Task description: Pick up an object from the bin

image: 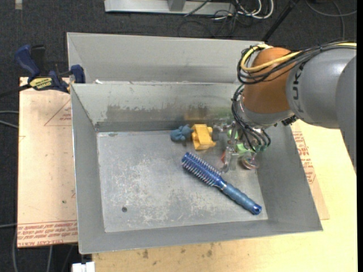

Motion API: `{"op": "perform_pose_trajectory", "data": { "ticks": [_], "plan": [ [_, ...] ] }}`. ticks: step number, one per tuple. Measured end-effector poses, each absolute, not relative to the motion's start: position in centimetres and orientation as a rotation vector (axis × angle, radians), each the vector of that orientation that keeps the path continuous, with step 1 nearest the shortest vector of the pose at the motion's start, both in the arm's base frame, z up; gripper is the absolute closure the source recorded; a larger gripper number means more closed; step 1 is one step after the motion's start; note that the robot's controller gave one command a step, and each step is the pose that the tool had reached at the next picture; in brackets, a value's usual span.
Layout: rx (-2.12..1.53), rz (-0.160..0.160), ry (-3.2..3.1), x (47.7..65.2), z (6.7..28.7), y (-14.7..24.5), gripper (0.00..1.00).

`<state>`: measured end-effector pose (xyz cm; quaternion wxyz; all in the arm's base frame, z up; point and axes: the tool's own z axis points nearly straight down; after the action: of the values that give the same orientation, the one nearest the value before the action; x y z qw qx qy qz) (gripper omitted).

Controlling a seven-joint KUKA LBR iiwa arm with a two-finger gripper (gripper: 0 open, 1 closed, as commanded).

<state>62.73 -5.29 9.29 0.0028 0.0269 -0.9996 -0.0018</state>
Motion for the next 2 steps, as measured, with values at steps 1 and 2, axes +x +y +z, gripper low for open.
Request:
{"op": "perform_pose_trajectory", "data": {
  "ticks": [1, 2],
  "plan": [
    [0.017, -0.004, -3.142, 61.12, 7.96, -13.64, 0.00],
    [0.033, -0.002, -3.143, 61.24, 8.03, -13.26, 1.00]
  ]
}}
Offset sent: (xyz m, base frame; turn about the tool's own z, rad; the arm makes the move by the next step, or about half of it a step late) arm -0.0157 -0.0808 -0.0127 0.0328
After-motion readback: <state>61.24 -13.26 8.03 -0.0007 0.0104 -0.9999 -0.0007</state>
